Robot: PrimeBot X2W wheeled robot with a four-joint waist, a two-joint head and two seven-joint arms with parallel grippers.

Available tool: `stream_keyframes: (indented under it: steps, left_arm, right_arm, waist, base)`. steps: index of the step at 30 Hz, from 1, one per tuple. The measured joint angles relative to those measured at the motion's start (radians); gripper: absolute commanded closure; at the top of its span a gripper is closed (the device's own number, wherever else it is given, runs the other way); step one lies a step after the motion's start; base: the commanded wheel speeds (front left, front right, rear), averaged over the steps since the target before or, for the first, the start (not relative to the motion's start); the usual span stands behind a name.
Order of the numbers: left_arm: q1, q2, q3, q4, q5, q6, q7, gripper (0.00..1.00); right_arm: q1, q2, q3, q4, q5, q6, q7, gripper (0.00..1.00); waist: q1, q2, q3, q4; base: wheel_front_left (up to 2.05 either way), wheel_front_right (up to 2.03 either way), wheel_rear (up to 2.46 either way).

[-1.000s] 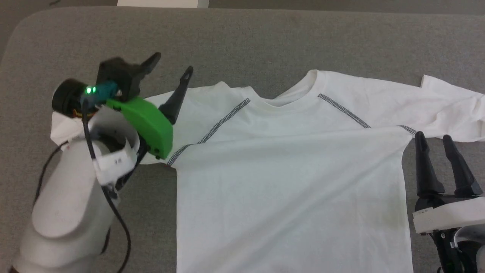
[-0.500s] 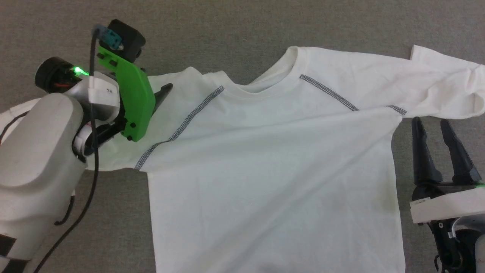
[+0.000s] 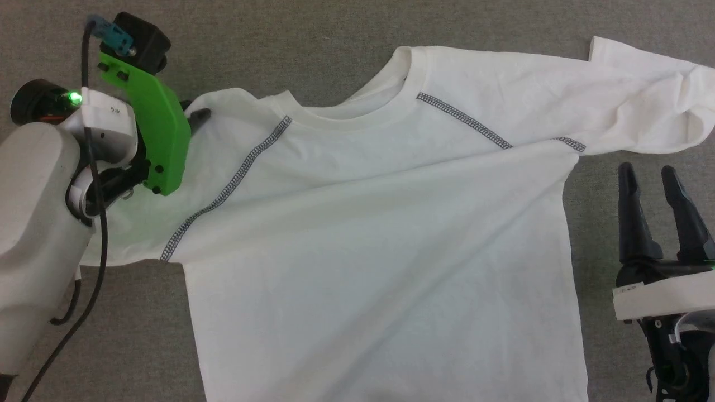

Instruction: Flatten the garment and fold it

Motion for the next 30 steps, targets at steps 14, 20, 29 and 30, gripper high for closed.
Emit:
stream_keyframes:
  steps: [14, 20, 29, 30]
  left_arm:
    - [0.121, -0.068, 0.016, -0.053, -0.058, 0.005, -0.214, 1.0]
    - [0.137, -0.048, 0.012, -0.122, -0.058, 0.004, -0.231, 1.0]
    - [0.113, -0.084, -0.002, -0.146, -0.054, 0.003, -0.249, 1.0]
    - [0.106, -0.087, -0.004, -0.147, -0.053, 0.003, -0.249, 1.0]
  right_arm:
    - [-0.198, -0.072, 0.055, -0.066, -0.127, 0.0, 0.189, 0.0]
    - [-0.409, -0.237, 0.13, 0.013, -0.1, 0.0, 0.406, 0.0]
    - [-0.608, -0.457, 0.314, 0.254, -0.008, 0.0, 0.723, 0.0]
    - [-0.621, -0.474, 0.337, 0.273, 0.002, 0.0, 0.739, 0.0]
  waist:
    - [0.0, 0.0, -0.099, 0.063]
    - [0.0, 0.0, -0.092, 0.111]
    - [0.0, 0.0, -0.019, 0.15]
    - [0.0001, 0.0, -0.011, 0.155]
  base:
    - [0.0, 0.0, 0.0]
    - [0.0, 0.0, 0.0]
    - [0.0, 0.0, 0.0]
    - [0.0, 0.0, 0.0]
